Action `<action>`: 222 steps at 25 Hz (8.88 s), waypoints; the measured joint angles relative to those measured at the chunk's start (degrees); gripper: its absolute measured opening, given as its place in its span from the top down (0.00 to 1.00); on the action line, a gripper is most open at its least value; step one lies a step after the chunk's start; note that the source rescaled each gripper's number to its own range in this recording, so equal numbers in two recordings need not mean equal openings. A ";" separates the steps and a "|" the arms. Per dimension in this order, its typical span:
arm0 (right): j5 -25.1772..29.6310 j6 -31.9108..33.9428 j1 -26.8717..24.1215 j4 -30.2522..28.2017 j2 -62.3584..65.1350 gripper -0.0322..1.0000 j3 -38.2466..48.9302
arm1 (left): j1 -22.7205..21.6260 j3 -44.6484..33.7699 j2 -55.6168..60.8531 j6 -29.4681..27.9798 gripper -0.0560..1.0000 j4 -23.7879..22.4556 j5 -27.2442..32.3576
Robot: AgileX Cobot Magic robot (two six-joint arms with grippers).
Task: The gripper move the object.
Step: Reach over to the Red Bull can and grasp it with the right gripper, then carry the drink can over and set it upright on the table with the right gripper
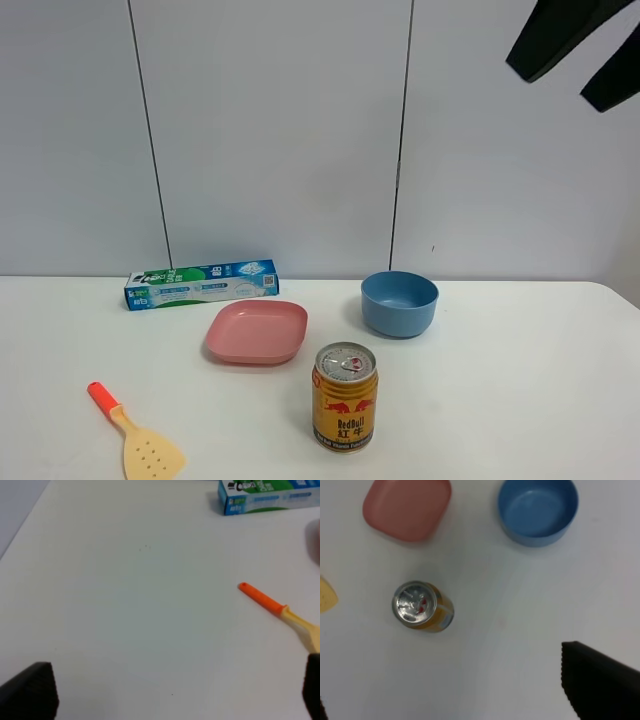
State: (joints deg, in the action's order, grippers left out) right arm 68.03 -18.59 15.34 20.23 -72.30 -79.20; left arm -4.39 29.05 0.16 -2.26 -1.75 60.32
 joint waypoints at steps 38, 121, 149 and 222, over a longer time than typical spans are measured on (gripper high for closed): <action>-18.84 3.29 20.06 -11.51 -30.37 0.04 -0.01 | -0.04 0.00 0.00 0.00 0.00 0.00 0.00; -14.35 0.19 22.74 -14.57 -30.86 0.95 -0.24 | -0.04 0.00 0.00 0.00 0.00 -0.05 0.00; -10.01 0.64 29.90 -9.12 -65.11 0.95 -56.79 | -0.04 0.00 0.00 0.01 0.00 -0.05 0.00; -28.39 14.36 37.23 -27.46 -77.81 0.76 -57.11 | -0.04 0.00 0.00 0.04 0.00 0.00 0.00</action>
State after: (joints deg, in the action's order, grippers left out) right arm 39.64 -4.23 52.57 -7.24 -150.11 -136.32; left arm -4.43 29.05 0.16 -2.22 -1.75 60.32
